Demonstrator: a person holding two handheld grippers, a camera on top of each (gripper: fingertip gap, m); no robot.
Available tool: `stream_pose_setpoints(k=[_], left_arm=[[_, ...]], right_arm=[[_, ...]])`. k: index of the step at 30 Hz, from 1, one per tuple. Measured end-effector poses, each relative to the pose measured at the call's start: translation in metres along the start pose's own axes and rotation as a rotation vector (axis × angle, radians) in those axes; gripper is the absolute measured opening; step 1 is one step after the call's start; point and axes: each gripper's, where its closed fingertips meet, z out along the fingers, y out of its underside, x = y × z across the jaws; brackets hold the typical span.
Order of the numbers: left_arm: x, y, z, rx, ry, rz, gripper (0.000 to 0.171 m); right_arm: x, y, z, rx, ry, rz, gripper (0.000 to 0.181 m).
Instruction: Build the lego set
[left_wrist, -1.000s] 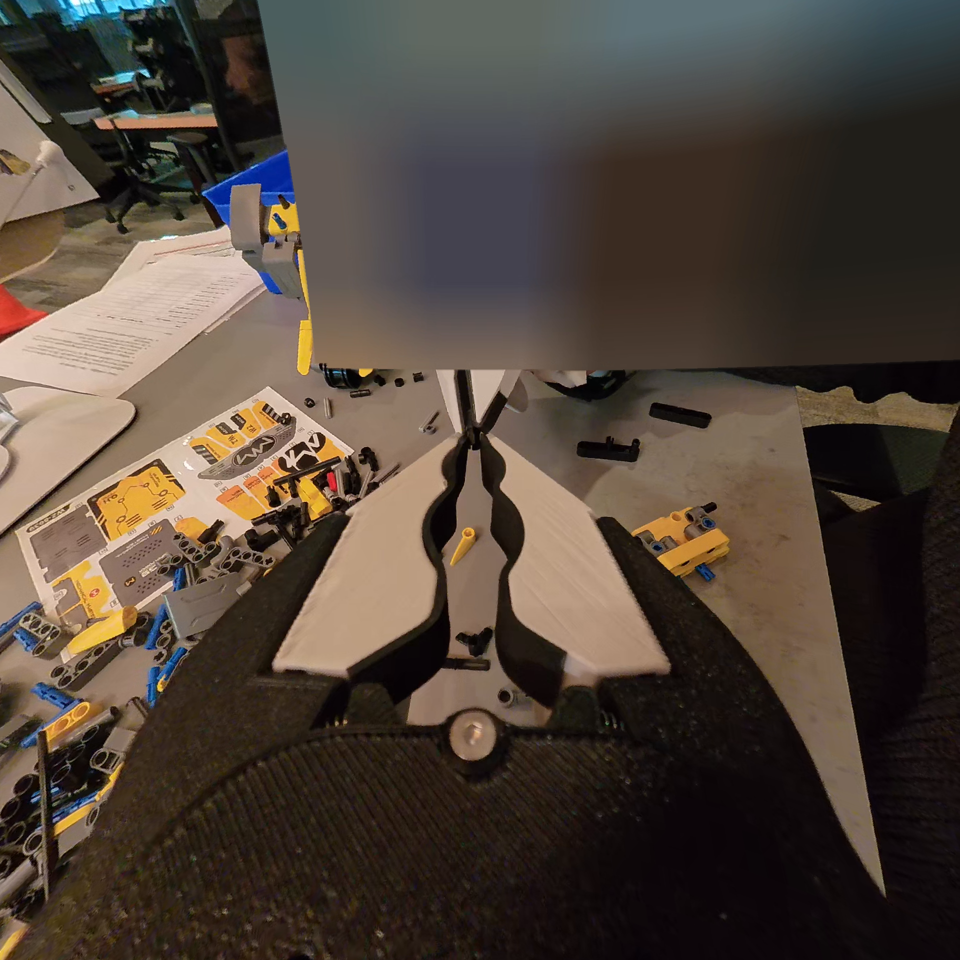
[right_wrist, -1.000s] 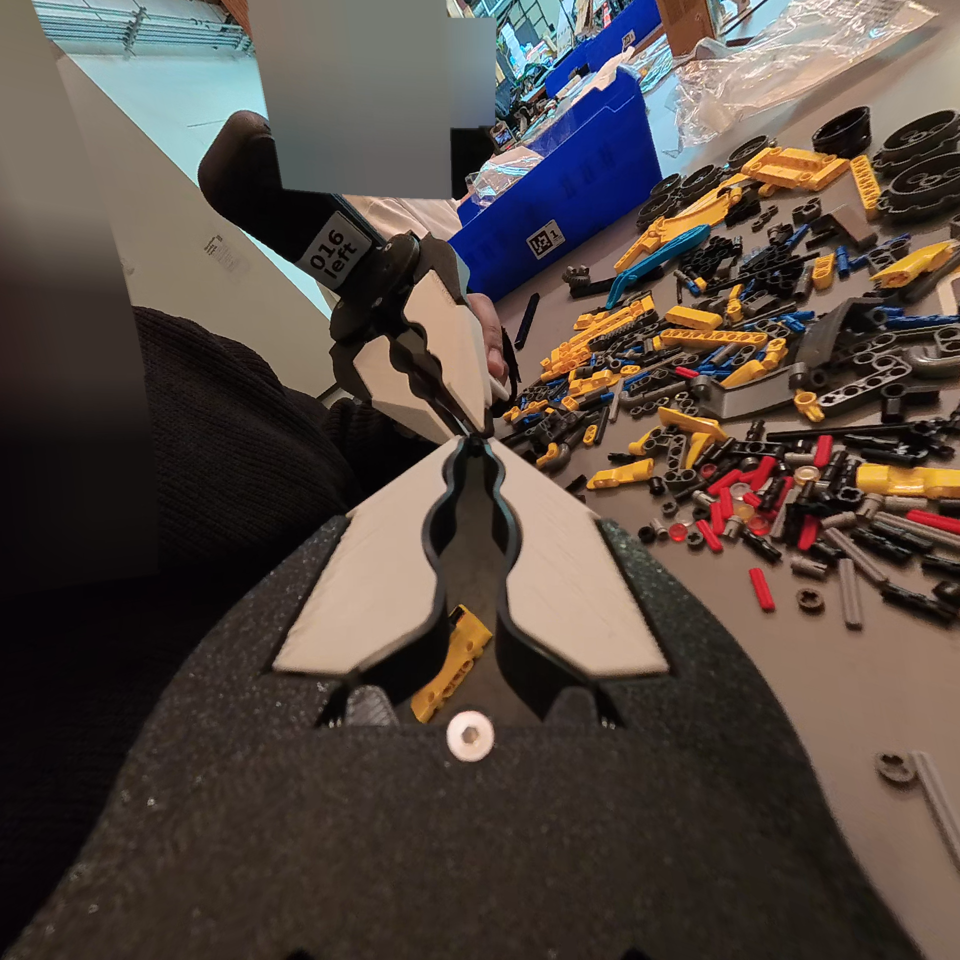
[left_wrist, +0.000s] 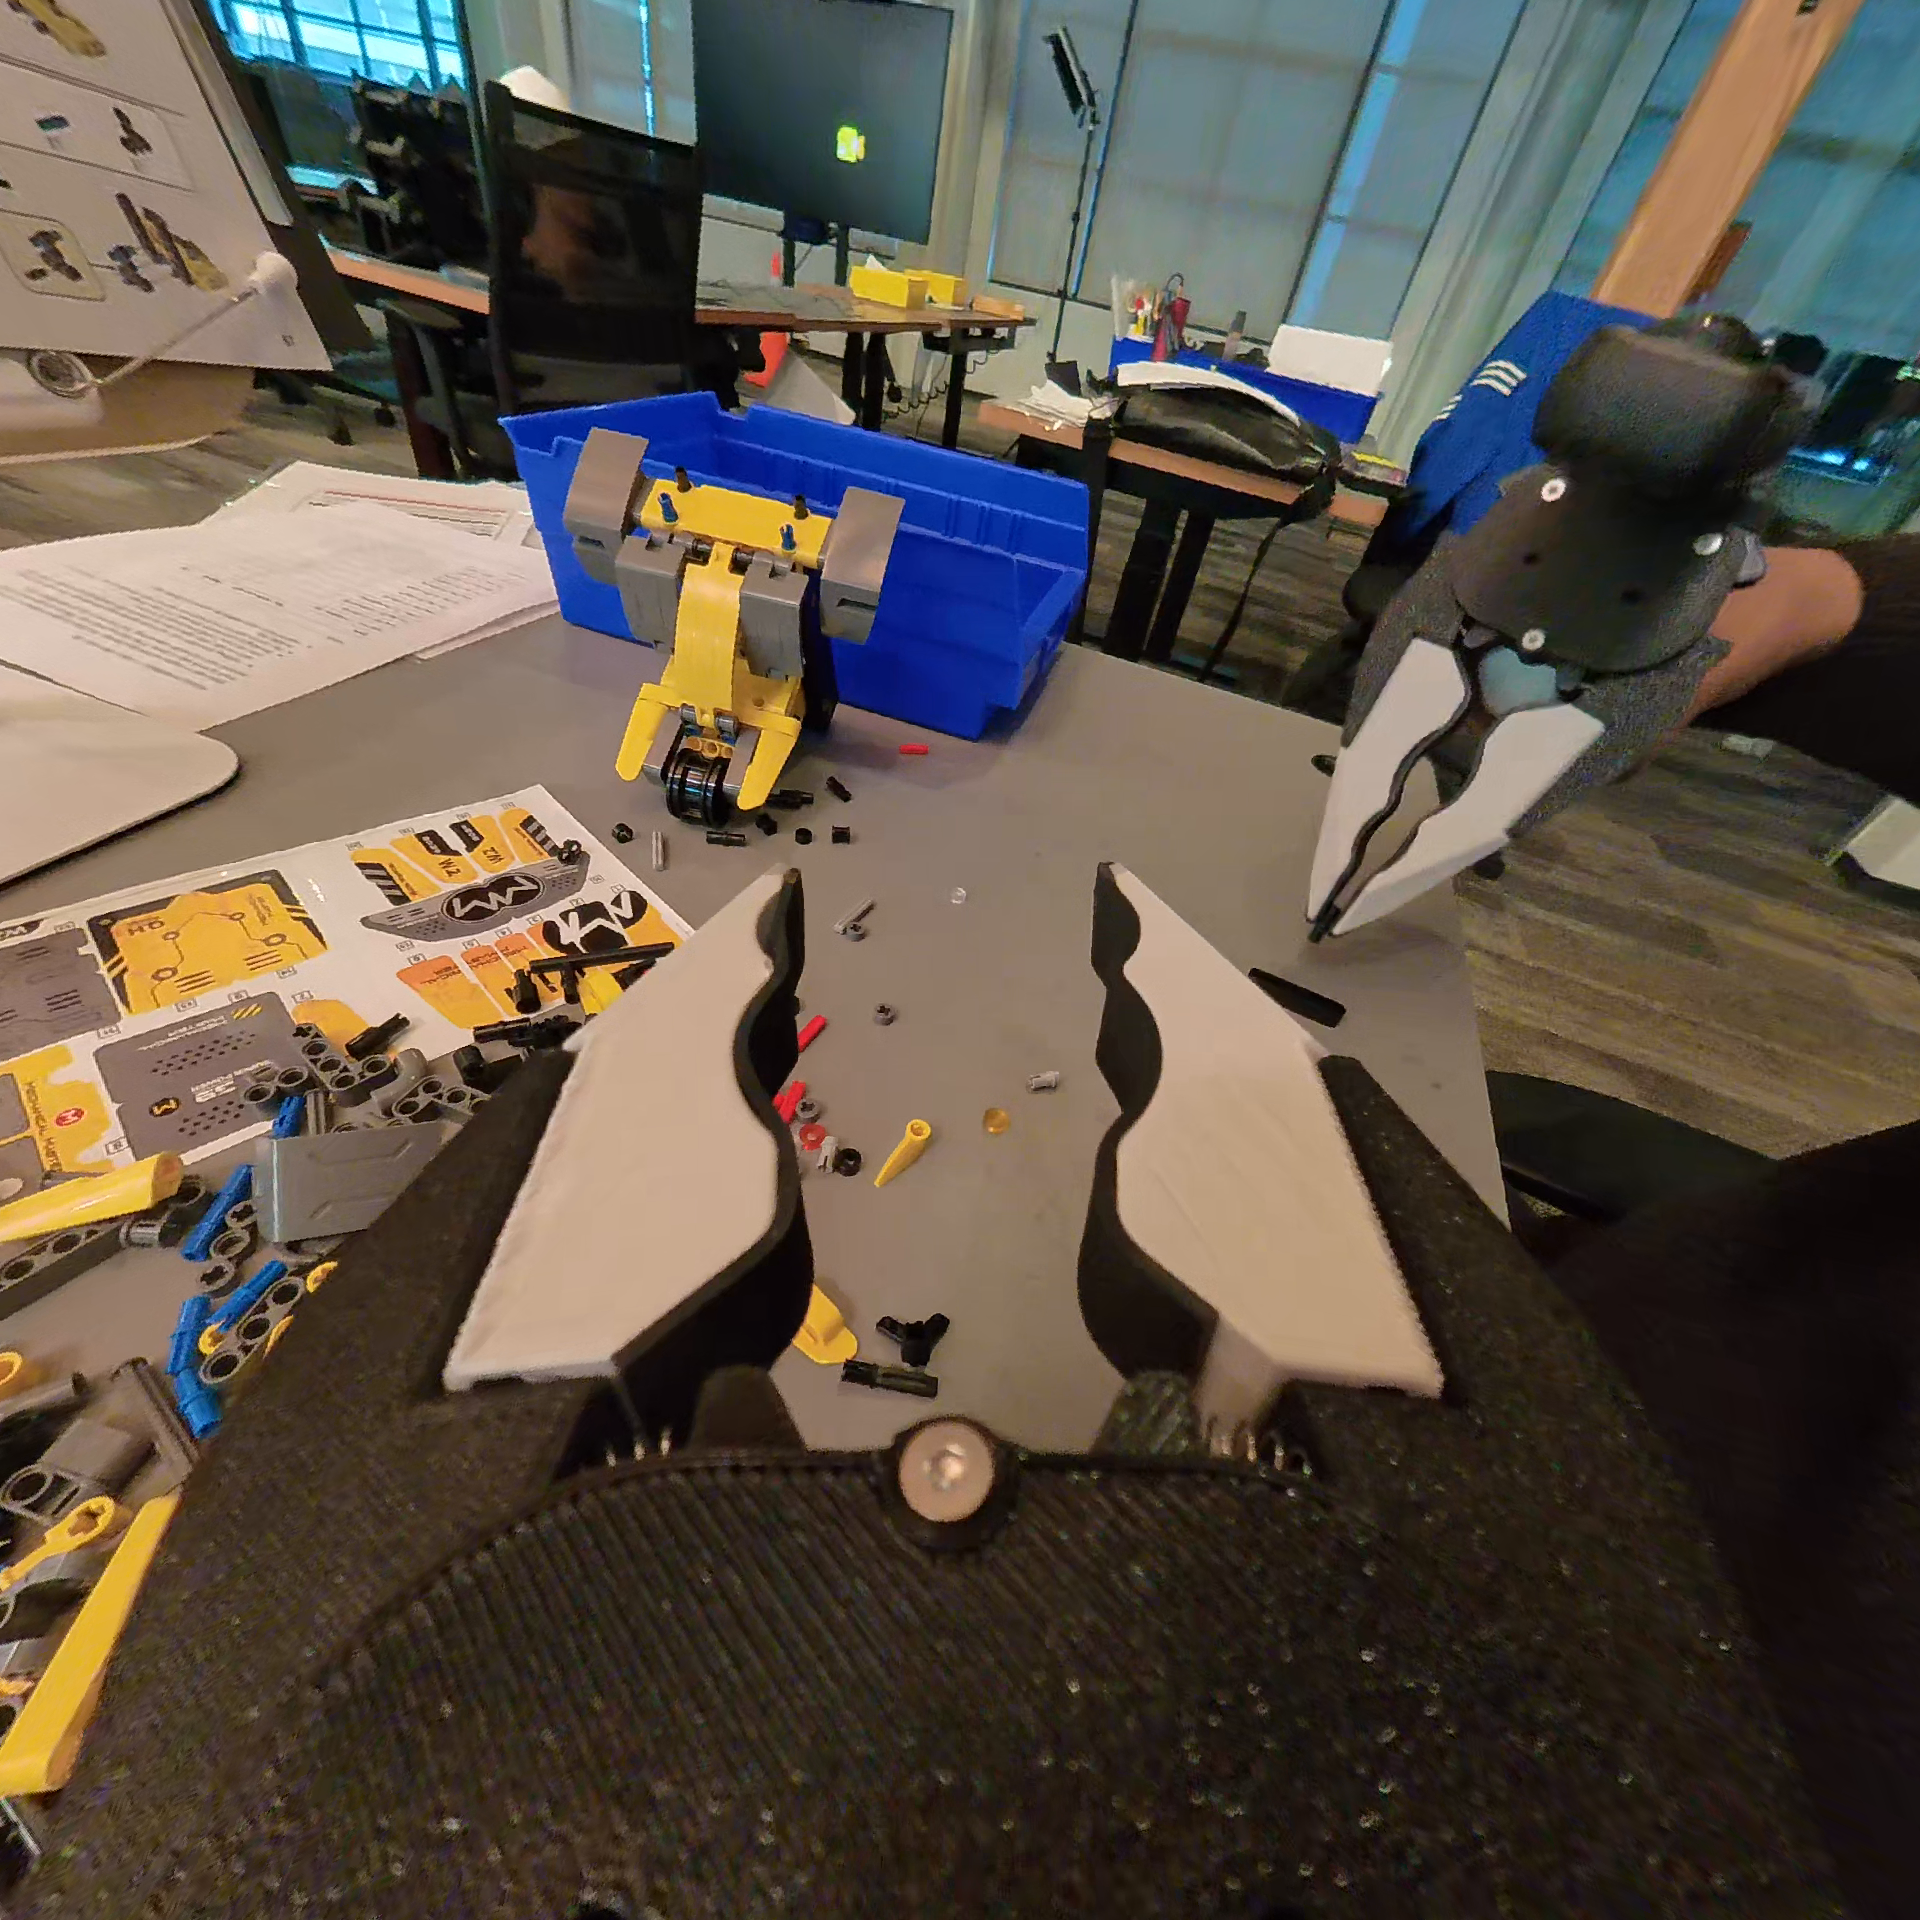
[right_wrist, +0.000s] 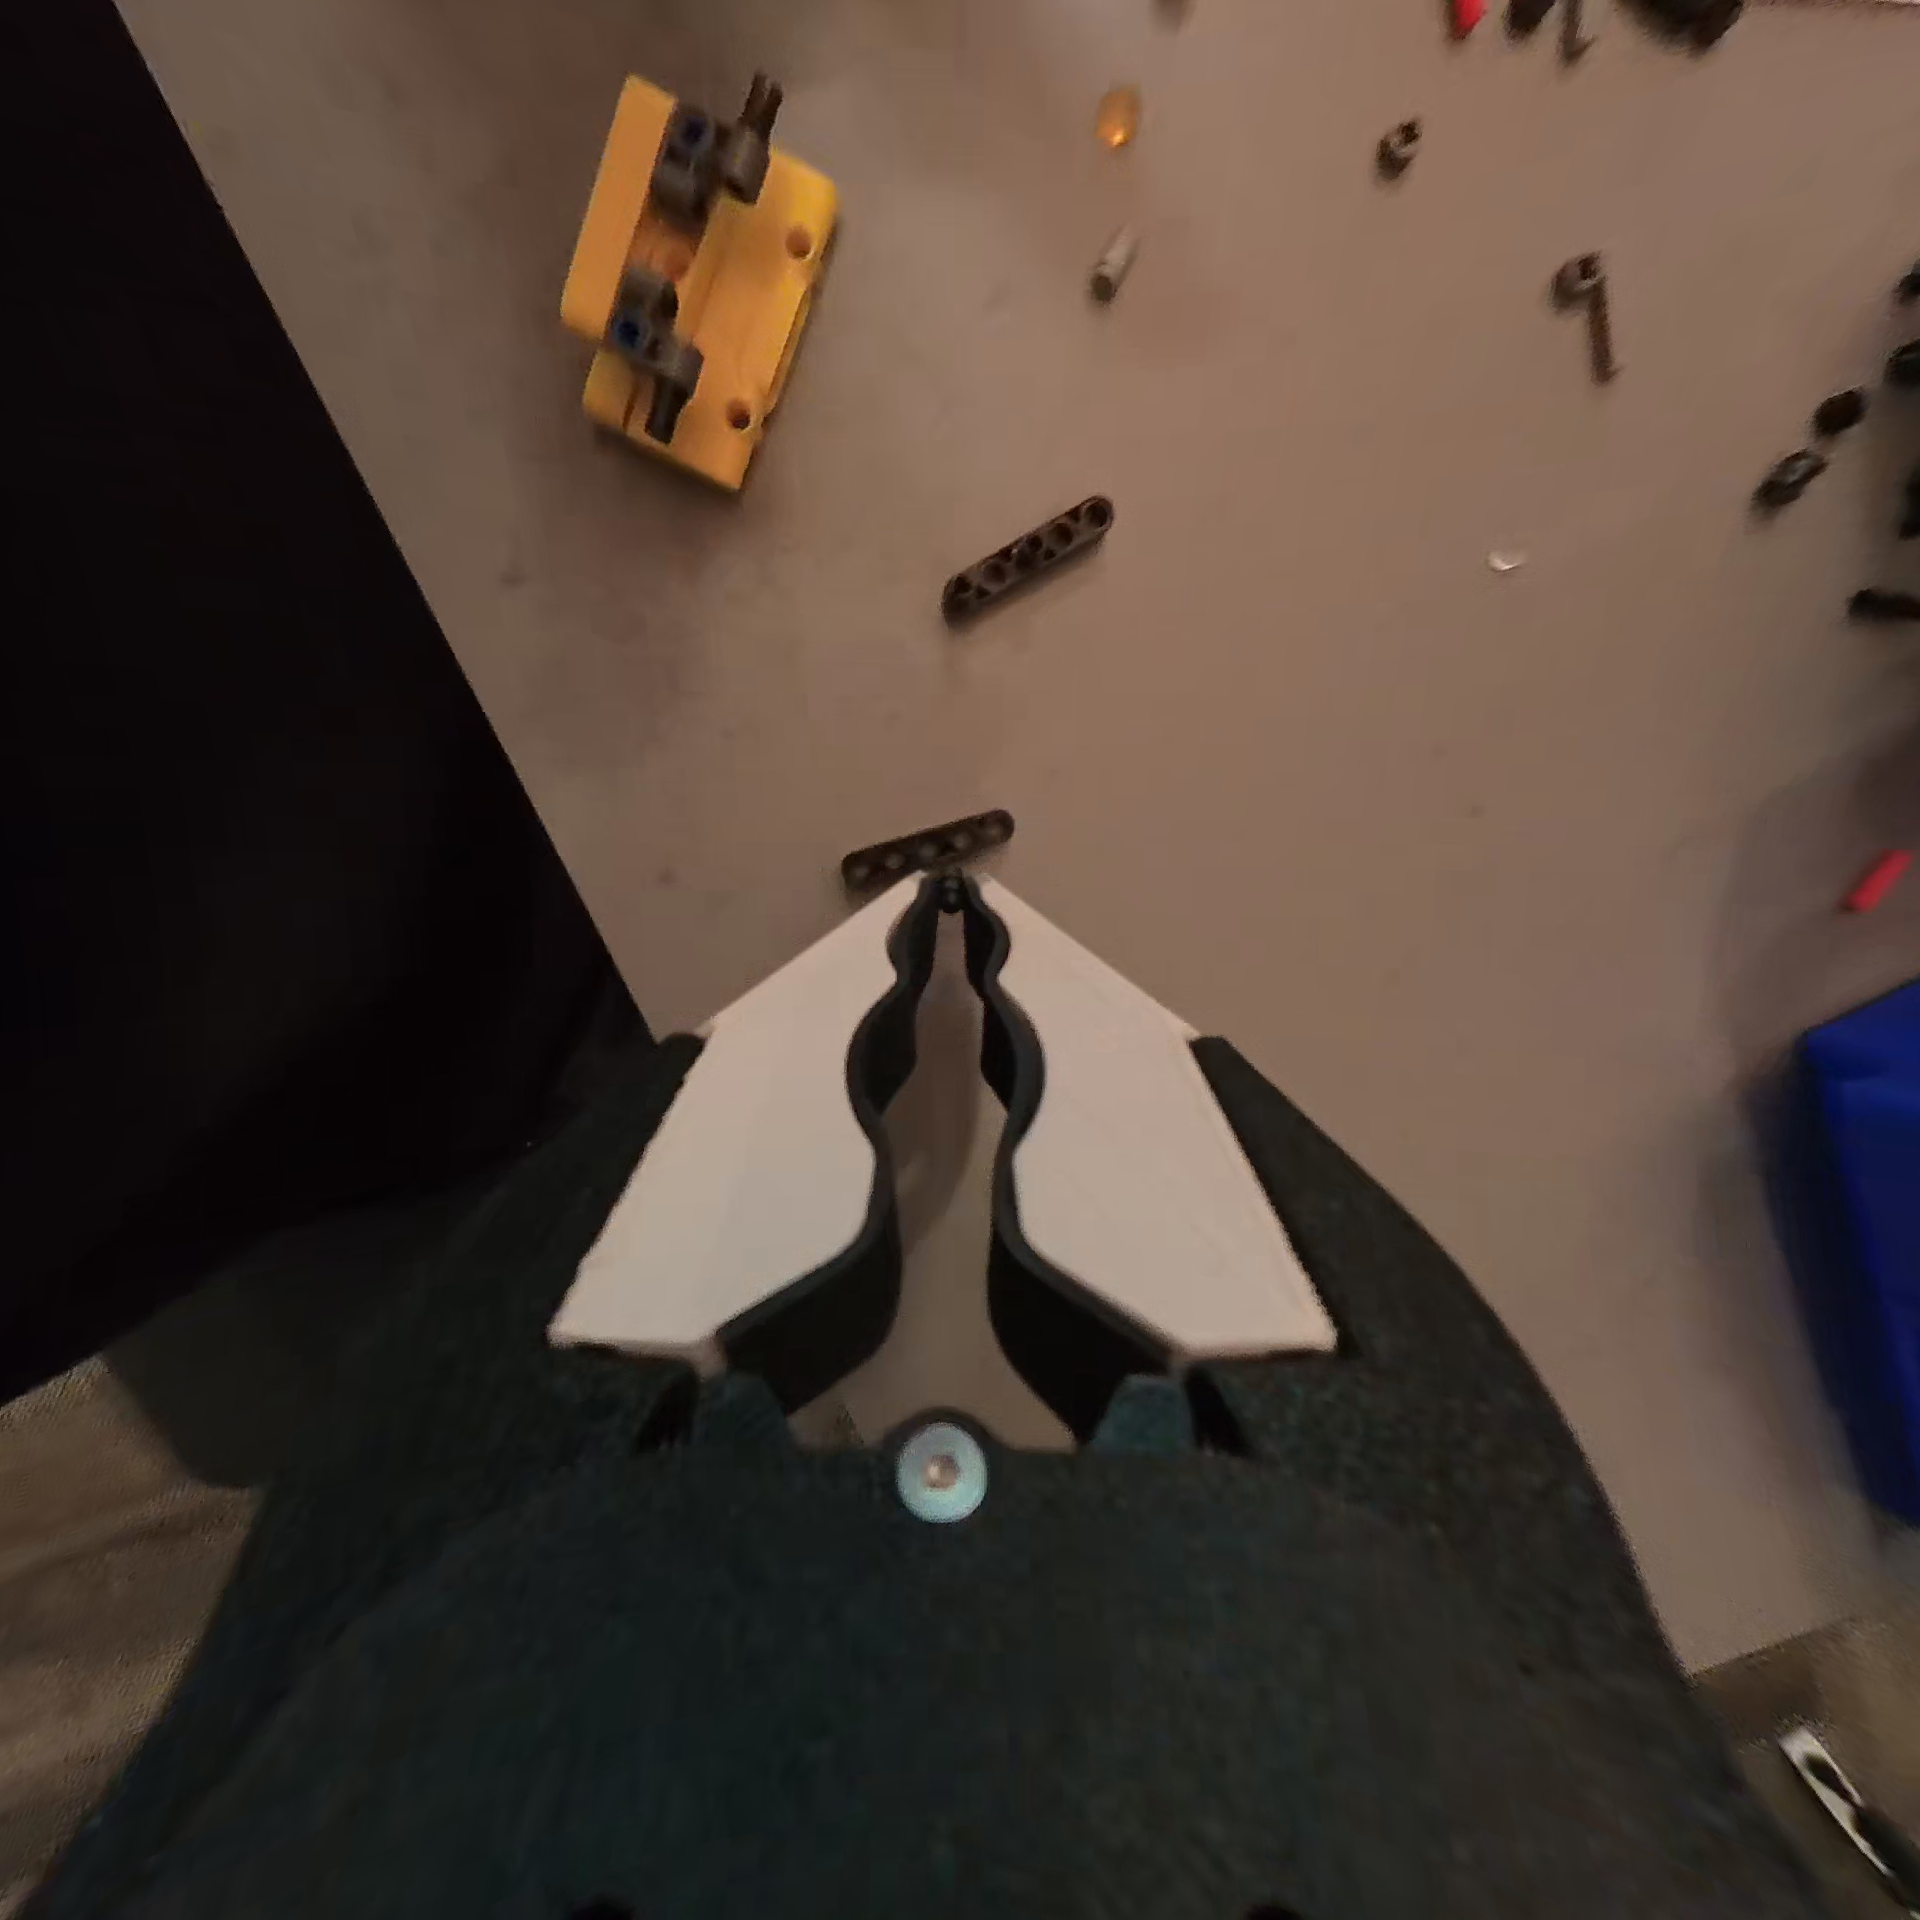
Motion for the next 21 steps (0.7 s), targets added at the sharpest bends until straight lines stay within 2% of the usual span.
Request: stream_pose_setpoints(k=[11, 21], left_arm=[[-0.003, 0.007, 0.003, -0.036, -0.008, -0.003, 0.055], [-0.002, 0.009, 0.004, -0.049, 0.0, -0.003, 0.055]], right_arm=[[-0.007, 0.002, 0.014, -0.098, -0.101, -0.012, 0.003], [-0.004, 0.005, 0.021, -0.109, -0.126, 0.023, 0.003]])
